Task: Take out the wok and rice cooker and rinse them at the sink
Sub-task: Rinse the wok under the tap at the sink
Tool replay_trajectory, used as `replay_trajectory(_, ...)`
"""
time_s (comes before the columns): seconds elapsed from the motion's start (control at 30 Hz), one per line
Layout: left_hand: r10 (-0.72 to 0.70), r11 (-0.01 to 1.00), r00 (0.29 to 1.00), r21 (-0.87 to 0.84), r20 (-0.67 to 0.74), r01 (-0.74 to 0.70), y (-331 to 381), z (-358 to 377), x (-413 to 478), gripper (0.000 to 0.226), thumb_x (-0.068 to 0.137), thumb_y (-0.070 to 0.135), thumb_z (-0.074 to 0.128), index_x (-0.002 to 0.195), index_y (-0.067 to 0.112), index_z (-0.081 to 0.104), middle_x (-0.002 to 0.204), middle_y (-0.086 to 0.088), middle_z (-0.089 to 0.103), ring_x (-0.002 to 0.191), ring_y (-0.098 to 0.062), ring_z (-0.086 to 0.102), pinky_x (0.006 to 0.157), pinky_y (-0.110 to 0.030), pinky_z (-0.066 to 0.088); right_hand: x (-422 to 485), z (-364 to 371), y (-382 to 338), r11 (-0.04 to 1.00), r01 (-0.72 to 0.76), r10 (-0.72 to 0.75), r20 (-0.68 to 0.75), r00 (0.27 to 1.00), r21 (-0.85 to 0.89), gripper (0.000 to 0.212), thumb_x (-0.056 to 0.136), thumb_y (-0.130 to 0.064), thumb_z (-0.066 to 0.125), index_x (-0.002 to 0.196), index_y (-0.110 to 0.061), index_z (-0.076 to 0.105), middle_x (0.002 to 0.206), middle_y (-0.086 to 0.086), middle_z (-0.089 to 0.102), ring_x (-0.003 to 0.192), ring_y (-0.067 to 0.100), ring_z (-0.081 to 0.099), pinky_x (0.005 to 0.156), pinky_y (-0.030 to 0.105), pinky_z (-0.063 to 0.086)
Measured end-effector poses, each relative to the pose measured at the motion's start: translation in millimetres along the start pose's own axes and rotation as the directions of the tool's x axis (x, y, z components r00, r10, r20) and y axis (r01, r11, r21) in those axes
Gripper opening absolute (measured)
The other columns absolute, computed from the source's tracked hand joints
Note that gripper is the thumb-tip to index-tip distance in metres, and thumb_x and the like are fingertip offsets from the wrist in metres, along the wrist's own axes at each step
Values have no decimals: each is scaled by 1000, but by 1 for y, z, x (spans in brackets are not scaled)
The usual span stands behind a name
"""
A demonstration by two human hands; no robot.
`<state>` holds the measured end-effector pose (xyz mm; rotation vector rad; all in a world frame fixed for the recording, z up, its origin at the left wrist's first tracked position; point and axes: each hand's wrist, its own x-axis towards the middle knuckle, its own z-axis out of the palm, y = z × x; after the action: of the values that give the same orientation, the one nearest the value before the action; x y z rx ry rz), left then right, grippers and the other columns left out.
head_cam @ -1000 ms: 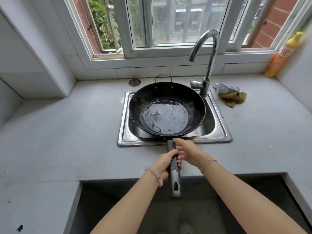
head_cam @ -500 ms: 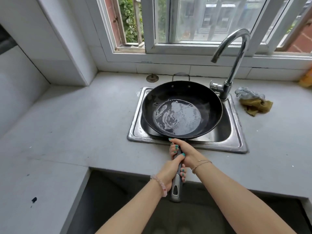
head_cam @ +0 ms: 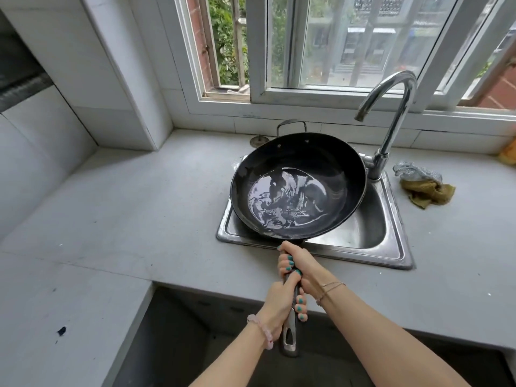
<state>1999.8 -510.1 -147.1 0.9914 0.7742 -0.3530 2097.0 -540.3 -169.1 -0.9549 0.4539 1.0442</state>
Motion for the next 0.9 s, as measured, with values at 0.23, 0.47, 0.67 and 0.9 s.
replay_trajectory(0.23,157,984,986,93,-53,-152,11,-8,-10,39,97,29,46,63,10,45,45,-1,38,34,-10,37,37,-21,35,-4,20,-5,1000,-13,17,192,981,-22,50,91,-13,43,43,-20,35,38,-9,24,28,5,23,28,16,23)
replay_trajectory(0.47,200,976,975,108,-94,-190,44,-13,-29,37,95,29,51,64,9,47,46,-2,42,34,-12,40,39,-20,38,-11,56,-20,995,-89,71,271,960,55,53,92,-13,37,39,-19,31,33,-9,25,24,4,26,25,15,23)
replay_trajectory(0.67,139,990,990,-26,8,-138,66,-13,-46,36,95,29,51,64,11,46,50,-2,41,34,-10,41,38,-17,39,-24,77,-33,985,-158,138,237,962,65,54,90,-10,35,37,-17,27,30,-7,23,21,5,23,25,14,23)
replay_trajectory(0.9,127,989,988,-87,82,-120,65,-4,-51,35,95,30,50,65,13,46,48,1,41,35,-8,41,37,-17,38,-32,73,-42,995,-99,103,164,981,-32,55,90,-9,37,37,-18,26,30,-7,22,21,5,22,24,14,22)
